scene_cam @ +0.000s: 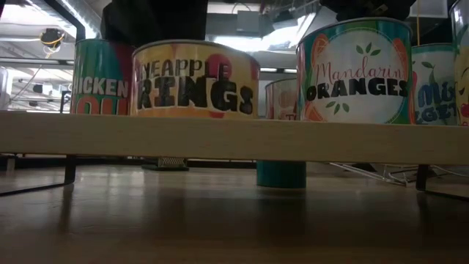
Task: Pick and place cans onto a shelf
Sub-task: Put the canned pineapple rings on the shelf, then put the tuna can on the shelf
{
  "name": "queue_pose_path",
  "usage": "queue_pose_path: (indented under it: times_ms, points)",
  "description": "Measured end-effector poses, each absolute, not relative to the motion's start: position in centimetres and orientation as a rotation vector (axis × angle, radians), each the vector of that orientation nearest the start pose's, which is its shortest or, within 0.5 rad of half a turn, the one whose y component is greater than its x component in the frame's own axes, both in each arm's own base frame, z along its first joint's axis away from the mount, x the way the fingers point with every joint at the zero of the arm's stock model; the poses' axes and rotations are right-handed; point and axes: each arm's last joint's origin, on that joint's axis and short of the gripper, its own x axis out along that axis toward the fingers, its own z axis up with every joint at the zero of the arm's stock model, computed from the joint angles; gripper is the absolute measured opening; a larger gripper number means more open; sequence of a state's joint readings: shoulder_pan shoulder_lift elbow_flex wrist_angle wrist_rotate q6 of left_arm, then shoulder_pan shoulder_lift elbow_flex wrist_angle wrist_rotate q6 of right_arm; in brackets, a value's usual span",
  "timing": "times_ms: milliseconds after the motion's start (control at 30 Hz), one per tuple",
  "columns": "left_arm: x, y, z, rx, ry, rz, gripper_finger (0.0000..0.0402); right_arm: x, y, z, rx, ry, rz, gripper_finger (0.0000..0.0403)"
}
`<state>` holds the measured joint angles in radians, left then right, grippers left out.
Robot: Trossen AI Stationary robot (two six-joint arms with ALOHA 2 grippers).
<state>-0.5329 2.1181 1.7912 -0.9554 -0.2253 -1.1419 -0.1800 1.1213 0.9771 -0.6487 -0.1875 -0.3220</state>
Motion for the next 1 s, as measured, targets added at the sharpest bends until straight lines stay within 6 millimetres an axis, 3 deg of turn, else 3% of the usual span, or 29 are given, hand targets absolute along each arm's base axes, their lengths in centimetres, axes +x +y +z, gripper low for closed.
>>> queue_pose_path:
  times_ms: [300,667,1000]
  points:
    - [38.4,-20.7,21.7,-0.543,1.168,0.417,0.0085,22.1,-3.5,29.7,-0.16,0.769,0.132,0.0083]
    - [38.7,-20.0,21.8,-0.567,1.218,0.36,0.0087,22.1,-3.5,29.7,-0.161,0.768,0.132,0.0083]
    - [38.4,-19.1,24.7,-0.534,1.131,0.304,0.0087,22.1,-3.5,29.7,-0.157,0.768,0.13,0.0083]
